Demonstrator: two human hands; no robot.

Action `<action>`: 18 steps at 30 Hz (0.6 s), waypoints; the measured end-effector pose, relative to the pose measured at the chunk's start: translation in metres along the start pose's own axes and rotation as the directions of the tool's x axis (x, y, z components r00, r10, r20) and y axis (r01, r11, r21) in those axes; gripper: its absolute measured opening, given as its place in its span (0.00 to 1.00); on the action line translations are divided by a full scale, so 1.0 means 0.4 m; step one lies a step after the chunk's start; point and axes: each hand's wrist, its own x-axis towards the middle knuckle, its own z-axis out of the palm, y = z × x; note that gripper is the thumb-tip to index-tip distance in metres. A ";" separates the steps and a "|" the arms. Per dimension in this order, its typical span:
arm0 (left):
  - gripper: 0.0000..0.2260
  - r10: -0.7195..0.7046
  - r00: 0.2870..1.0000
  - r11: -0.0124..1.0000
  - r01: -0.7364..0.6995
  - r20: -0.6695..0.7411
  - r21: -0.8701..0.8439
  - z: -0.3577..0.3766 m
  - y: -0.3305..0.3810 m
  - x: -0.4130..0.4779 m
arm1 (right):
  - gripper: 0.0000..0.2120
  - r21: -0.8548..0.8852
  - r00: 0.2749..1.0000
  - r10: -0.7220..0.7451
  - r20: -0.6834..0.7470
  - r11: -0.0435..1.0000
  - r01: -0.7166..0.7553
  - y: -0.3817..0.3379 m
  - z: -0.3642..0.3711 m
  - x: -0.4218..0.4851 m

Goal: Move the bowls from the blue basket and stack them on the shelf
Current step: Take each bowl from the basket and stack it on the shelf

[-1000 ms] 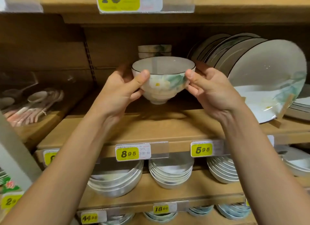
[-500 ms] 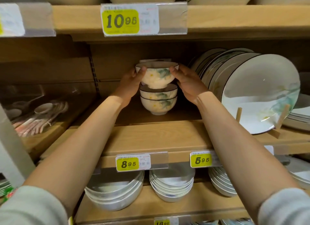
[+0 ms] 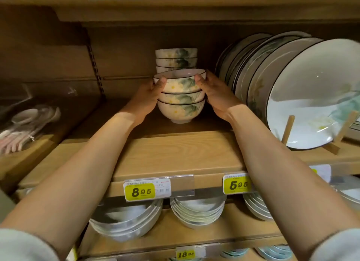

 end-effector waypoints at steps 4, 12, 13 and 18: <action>0.20 0.009 1.000 1.000 -0.009 -0.004 -0.025 -0.002 -0.005 0.002 | 0.19 -0.017 1.000 0.003 0.006 1.000 -0.003 0.000 0.001 -0.006; 0.14 -0.036 0.999 0.997 0.038 0.040 -0.067 0.000 -0.020 0.003 | 0.17 -0.043 0.999 0.050 0.008 0.998 -0.049 0.007 -0.006 -0.015; 0.14 -0.037 0.999 0.996 0.040 0.040 -0.077 0.000 -0.021 0.002 | 0.17 -0.035 0.999 0.051 0.009 0.998 -0.051 0.007 -0.005 -0.017; 0.11 -0.040 0.998 0.994 0.044 0.039 -0.104 0.004 -0.015 -0.005 | 0.17 0.024 0.996 0.082 0.034 0.996 -0.082 -0.003 -0.002 -0.028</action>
